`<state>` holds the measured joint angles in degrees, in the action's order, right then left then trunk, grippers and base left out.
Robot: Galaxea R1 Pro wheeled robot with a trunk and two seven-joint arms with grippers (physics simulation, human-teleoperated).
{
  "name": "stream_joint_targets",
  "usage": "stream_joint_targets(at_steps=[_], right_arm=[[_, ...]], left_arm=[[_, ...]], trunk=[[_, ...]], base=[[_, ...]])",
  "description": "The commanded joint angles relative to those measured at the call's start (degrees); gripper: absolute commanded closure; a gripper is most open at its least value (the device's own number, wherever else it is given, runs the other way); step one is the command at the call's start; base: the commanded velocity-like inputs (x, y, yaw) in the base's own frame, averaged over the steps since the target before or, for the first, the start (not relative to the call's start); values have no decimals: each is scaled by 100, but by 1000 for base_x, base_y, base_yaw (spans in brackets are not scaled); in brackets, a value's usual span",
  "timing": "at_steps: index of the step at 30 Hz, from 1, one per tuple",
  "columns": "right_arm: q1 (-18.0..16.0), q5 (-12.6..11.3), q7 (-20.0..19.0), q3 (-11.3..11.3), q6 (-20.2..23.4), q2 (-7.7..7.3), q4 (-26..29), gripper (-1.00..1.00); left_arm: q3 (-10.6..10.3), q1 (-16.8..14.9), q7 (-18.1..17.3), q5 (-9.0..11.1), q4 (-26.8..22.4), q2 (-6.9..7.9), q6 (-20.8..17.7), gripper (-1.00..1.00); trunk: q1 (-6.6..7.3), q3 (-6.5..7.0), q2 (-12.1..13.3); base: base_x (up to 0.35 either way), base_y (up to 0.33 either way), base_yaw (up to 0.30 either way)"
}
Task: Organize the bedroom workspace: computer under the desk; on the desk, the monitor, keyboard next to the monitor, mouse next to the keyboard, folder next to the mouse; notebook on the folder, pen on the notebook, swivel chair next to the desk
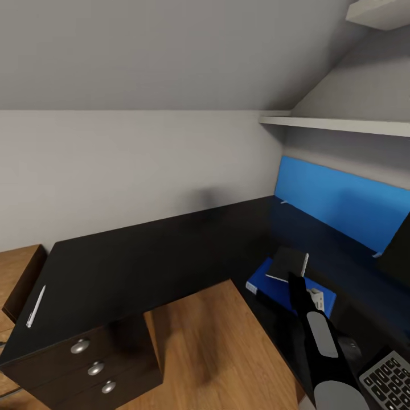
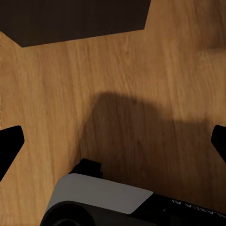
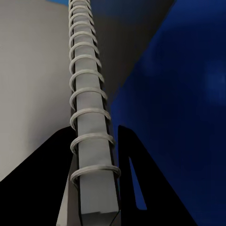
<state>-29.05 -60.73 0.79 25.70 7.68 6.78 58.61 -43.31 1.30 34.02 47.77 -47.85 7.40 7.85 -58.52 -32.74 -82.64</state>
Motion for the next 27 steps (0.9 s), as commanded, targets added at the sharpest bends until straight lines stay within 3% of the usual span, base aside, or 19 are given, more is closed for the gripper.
stream_joint_targets(at_steps=[1, 8, 27], right_arm=[[-4, -44, 8, 23, 40, 7, 10, 100], [-4, -44, 9, 23, 40, 7, 10, 100], [-4, -44, 21, 6, 40, 7, 10, 100]], left_arm=[[-27, -5, 26, 62, -11, 7, 41, -100], [-28, -4, 26, 64, -12, 7, 41, -100], [-25, -1, 26, 65, -11, 7, 41, -100]], trunk=[[1, -5, -3], [1, -5, -3], [1, -5, -3]], base=[[-199, 0, 0], [-157, 0, 0], [-9, 0, 0]])
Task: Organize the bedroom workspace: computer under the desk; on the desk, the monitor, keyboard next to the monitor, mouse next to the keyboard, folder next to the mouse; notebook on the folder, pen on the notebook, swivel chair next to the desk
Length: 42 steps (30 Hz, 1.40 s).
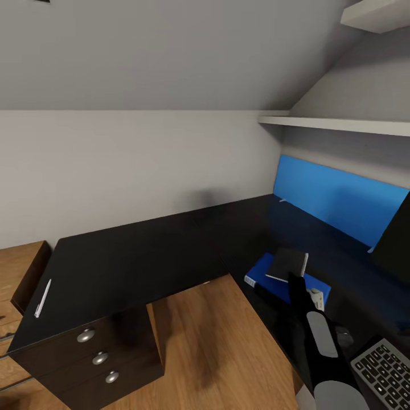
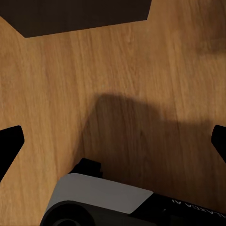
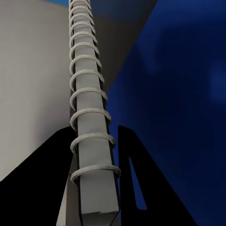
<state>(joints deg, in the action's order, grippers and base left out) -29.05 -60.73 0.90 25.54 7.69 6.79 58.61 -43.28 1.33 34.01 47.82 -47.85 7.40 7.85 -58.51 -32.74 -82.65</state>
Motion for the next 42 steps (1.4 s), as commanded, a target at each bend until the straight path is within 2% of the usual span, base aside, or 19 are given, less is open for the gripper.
stream_joint_targets(at_steps=[1, 9, 10, 19, 35, 42], right_arm=[[-4, -44, 21, 9, 40, 7, 10, 100], [-4, -44, 112, -70, 40, 7, 10, 100], [-4, -44, 114, -71, 40, 7, 10, -100], [-4, -44, 114, -76, 40, 7, 10, -100], [-4, -44, 109, -76, 43, 4, 19, -100], [-4, -44, 103, -76, 45, 0, 19, -100]], left_arm=[[-29, -5, 26, 60, -10, 7, 41, -100], [-30, -5, 26, 45, -14, 7, 43, -100], [-31, -6, 26, 42, -14, 7, 42, -100], [-31, -3, 26, 36, -14, 7, 41, -100], [-33, -5, 26, 42, -14, 7, 37, -100], [-32, -5, 26, 43, -14, 7, 41, -100]], trunk=[[0, -5, -3], [0, -5, -3], [0, -5, -3], [0, -5, -3], [351, 283, 639], [351, 283, 639]], base=[[0, 0, 0], [0, 0, 0], [0, 0, 0], [0, 0, 0], [0, 0, 0], [0, 0, 0]])
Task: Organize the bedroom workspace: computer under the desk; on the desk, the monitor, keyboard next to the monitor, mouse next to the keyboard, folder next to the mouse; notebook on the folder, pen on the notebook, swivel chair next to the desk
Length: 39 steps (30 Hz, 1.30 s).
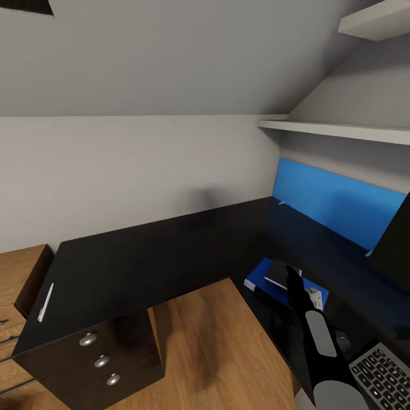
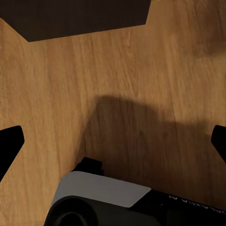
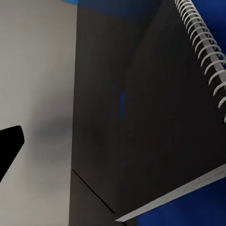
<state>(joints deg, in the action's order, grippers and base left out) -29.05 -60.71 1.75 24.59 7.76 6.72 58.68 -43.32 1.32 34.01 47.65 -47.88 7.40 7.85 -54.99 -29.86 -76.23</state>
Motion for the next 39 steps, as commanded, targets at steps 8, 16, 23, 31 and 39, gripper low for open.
stream_joint_targets(at_steps=[8, 16, 23, 31, 39], right_arm=[[-4, -46, 18, 20, 38, 5, 12, -100], [-4, -46, 18, 20, 36, 5, 8, -100], [-4, -48, 17, -27, 33, 5, 3, -100], [-4, -53, 10, -57, 36, 5, 1, -100], [-4, -55, 5, -59, 41, 5, -2, -100]], left_arm=[[-27, -2, 26, 60, -11, 7, 41, -100], [-27, -3, 26, 61, -11, 7, 41, -100], [-25, -3, 26, 69, -11, 7, 41, -100], [-19, -5, 26, 69, -11, 13, 41, -100], [66, -4, 27, 71, -11, 11, 41, -100]], trunk=[[0, -5, -3], [0, -5, -3], [0, -5, -3], [0, -5, -3], [0, -5, -3]], base=[[-45, 0, 0], [-92, 0, 0], [-5, 0, 0], [-83, 0, 0], [-18, 0, 0]])
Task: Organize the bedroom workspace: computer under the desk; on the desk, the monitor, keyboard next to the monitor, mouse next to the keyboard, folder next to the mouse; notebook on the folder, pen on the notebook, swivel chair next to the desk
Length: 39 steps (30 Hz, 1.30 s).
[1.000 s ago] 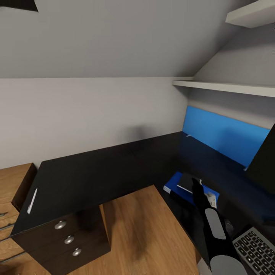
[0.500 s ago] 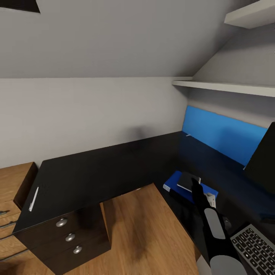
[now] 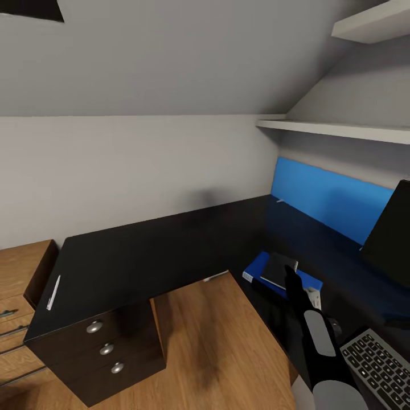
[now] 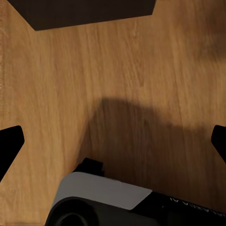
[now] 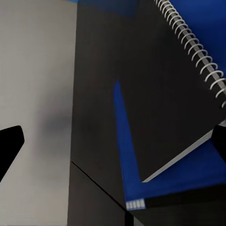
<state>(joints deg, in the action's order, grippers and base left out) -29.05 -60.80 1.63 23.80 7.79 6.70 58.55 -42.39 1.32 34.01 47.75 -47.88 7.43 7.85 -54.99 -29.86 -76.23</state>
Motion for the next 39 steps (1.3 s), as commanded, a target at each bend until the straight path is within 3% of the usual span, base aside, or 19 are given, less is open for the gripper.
stream_joint_targets(at_steps=[1, 10, 14, 15, 16, 17, 21, 26, 30, 31, 36, 37, 38, 39], right_arm=[[-4, -46, 16, 20, 38, 7, 10, -100], [-4, -44, 13, 13, 38, 10, 16, -100], [-4, 37, 17, -94, 33, 18, 10, -100], [-4, 89, 19, -141, 32, 19, 10, -100], [-4, 466, 26, -346, 28, 32, 8, -100], [-4, 618, 26, -387, 27, 38, 8, -100], [-2, 890, 7, -451, 23, 48, 10, -100], [1, 1026, 27, -559, 21, 55, 13, -100], [3, 1357, 114, -900, 21, 55, -8, -100], [4, 1576, 230, -1090, 22, 55, -12, -100], [4, 2184, 724, -1648, 27, 64, -17, -100], [3, 2388, 1001, -1887, 28, 69, -14, -100], [2, 2680, 1941, -2419, 29, 78, -3, -100], [1, 2708, 2154, -2511, 27, 81, -1, -100]], left_arm=[[-3, -3, 26, 60, -11, 6, 41, -100], [187, -3, 28, 80, -11, 8, 34, -100], [309, -4, 28, 88, -9, 6, 33, -100], [353, -3, 28, 91, -8, 6, 31, -100], [552, -5, 22, 99, 20, 4, 21, -100], [598, -5, 20, 100, 55, 4, 18, -100], [658, -6, 18, 95, 134, -3, 16, -100], [674, -7, 18, 94, 157, -8, 10, -100], [678, -6, 18, 94, 167, -12, 1, -100], [678, -5, 18, 94, 170, -13, 0, -100], [679, -5, 18, 94, 172, -14, -2, -100], [679, -3, 18, 94, 173, -14, -3, -100], [679, -4, 16, 92, 173, -20, -7, -100], [679, -6, 13, 89, 174, -24, -9, -100]], trunk=[[0, -5, -3], [0, -5, -3], [22, 13, 37], [44, 31, 77], [65, 49, 117], [87, 67, 157], [175, 139, 317], [285, 229, 518], [373, 300, 678], [395, 318, 719], [505, 408, 919], [527, 426, 959], [549, 444, 999], [571, 462, 1039]], base=[[-2, 0, 0], [0, 0, 0], [0, 0, 0], [0, 0, 0], [0, 0, 0], [0, 0, 0], [0, 0, 0], [0, 0, 0], [0, 0, 0], [0, 0, 0], [0, 0, 0], [0, 0, 0], [0, 0, 0], [0, 0, 0]])
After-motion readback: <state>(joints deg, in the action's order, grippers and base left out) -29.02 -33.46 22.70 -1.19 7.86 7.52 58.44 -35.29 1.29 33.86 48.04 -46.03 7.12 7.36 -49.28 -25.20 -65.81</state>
